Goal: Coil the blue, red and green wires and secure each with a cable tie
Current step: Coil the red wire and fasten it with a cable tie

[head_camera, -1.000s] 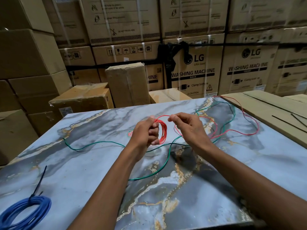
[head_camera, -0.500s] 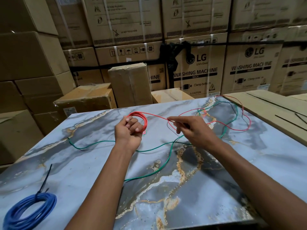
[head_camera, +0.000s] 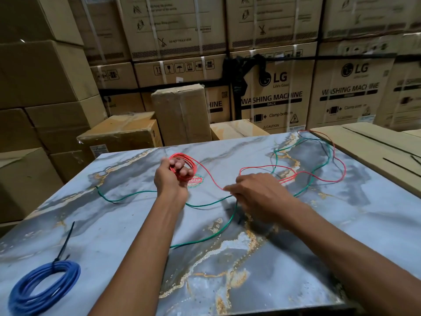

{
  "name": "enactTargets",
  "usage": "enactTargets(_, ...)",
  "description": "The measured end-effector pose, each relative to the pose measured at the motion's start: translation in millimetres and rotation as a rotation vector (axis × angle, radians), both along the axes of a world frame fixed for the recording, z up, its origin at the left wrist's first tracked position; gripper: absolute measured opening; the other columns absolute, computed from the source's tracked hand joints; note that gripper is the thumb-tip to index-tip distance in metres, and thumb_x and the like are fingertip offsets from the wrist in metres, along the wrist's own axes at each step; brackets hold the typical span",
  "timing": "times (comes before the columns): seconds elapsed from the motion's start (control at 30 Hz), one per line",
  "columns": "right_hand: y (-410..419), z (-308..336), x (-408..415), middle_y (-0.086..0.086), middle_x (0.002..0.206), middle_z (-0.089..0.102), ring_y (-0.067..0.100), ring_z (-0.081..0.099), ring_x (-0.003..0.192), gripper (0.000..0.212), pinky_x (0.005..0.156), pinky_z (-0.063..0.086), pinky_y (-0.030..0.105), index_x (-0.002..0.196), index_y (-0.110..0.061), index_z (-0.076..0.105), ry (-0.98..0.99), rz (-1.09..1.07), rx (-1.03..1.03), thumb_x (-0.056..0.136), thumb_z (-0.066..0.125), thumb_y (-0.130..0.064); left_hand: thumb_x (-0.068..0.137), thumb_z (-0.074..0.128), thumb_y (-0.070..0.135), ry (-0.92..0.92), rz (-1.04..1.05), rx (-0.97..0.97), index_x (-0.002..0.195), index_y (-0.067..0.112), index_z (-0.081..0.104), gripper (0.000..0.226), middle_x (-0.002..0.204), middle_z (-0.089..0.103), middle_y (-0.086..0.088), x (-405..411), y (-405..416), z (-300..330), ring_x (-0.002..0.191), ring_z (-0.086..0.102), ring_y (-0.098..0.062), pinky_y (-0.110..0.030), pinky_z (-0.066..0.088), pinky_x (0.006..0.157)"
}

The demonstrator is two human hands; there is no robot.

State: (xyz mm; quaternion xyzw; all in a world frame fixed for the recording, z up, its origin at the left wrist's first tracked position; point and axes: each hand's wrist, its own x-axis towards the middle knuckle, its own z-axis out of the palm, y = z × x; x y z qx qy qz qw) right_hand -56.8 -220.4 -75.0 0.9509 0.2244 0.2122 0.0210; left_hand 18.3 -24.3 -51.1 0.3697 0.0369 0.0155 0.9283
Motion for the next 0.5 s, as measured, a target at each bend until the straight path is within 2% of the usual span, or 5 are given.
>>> enactTargets(0.1, 13, -2, -8, 0.000, 0.091, 0.063, 0.034, 0.064, 0.080, 0.022, 0.058, 0.040, 0.038, 0.108, -0.024, 0.069, -0.020, 0.078, -0.050, 0.095, 0.051, -0.021, 0.110, 0.033, 0.027, -0.069, 0.001, 0.147, 0.072, 0.015, 0.041, 0.041, 0.048, 0.051, 0.000, -5, -16, -2, 0.041, 0.046, -0.013, -0.023, 0.043, 0.046)
enactTargets(0.2, 21, -1, -11, -0.001, 0.078, 0.056, 0.032, 0.057, 0.061, 0.006, 0.044, 0.037, 0.035, 0.088, -0.023, 0.066, -0.121, 0.195, 0.045, 0.087, 0.066, -0.017, 0.108, 0.035, 0.025, -0.141, 0.032, 0.424, 0.072, 0.013, 0.044, 0.039, 0.050, 0.057, -0.003, -16, -29, -7, 0.041, 0.053, -0.014, -0.027, 0.048, 0.051)
enactTargets(0.27, 24, -1, -11, -0.001, 0.086, 0.061, 0.031, 0.058, 0.060, 0.007, 0.042, 0.041, 0.036, 0.092, -0.022, 0.069, -0.188, 0.258, 0.137, 0.088, 0.070, -0.016, 0.108, 0.035, 0.028, -0.193, 0.018, 0.594, 0.073, 0.012, 0.046, 0.041, 0.052, 0.060, 0.000, -27, -35, -9, 0.046, 0.056, -0.011, -0.025, 0.048, 0.054)
enactTargets(0.33, 24, 0, -10, 0.000, 0.097, 0.065, 0.032, 0.059, 0.061, 0.009, 0.043, 0.046, 0.039, 0.098, -0.019, 0.073, -0.251, 0.290, 0.259, 0.091, 0.067, -0.018, 0.108, 0.035, 0.028, -0.232, 0.001, 0.724, 0.073, 0.010, 0.048, 0.042, 0.051, 0.060, 0.004, -34, -39, -10, 0.047, 0.054, -0.004, -0.017, 0.045, 0.049)
enactTargets(0.5, 11, 0, -2, -0.003, 0.092, 0.067, 0.019, 0.055, 0.061, 0.014, 0.053, 0.038, 0.026, 0.101, -0.022, 0.080, -0.292, 0.248, 0.453, 0.090, 0.071, -0.021, 0.107, 0.037, 0.028, -0.282, -0.086, 0.840, 0.073, 0.011, 0.051, 0.041, 0.062, 0.056, 0.000, -36, -45, -14, 0.056, 0.051, -0.011, -0.018, 0.044, 0.047)
